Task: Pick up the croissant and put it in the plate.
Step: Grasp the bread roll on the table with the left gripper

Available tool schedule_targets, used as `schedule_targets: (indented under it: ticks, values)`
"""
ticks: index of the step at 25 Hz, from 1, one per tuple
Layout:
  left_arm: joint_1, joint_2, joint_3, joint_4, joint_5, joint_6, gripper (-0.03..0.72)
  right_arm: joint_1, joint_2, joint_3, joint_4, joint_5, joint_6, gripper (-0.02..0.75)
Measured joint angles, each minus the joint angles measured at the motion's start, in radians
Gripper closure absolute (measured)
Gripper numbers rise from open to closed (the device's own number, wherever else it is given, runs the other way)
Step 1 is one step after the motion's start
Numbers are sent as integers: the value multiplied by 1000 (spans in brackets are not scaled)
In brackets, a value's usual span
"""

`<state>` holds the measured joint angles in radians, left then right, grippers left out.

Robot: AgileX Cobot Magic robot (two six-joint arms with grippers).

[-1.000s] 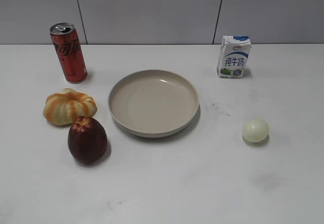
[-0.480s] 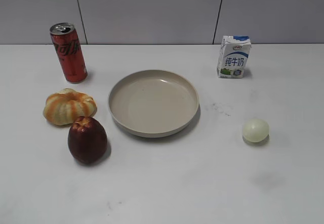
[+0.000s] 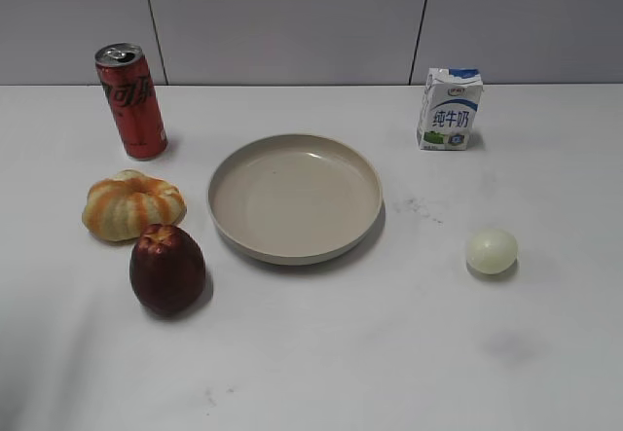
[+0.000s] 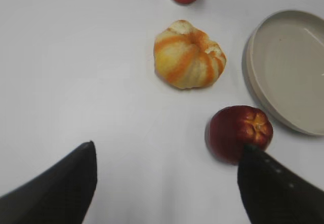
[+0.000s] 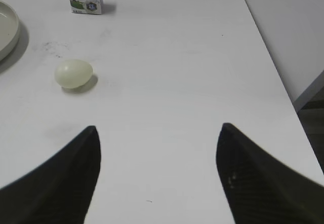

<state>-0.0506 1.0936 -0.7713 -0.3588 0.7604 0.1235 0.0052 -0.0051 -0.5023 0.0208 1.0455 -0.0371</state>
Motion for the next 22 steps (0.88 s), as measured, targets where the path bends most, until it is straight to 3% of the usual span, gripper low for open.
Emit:
schedule_targets:
  ticks: [4, 12, 22]
  values:
    - [-7, 221, -111, -64, -7, 42, 41, 0, 0, 0, 0, 0, 0, 197]
    - [-88, 578, -297, -91, -9, 53, 42, 0, 0, 0, 0, 0, 0, 197]
    - [-96, 824, -342, -102, -86, 53, 42, 0, 0, 0, 0, 0, 0, 197]
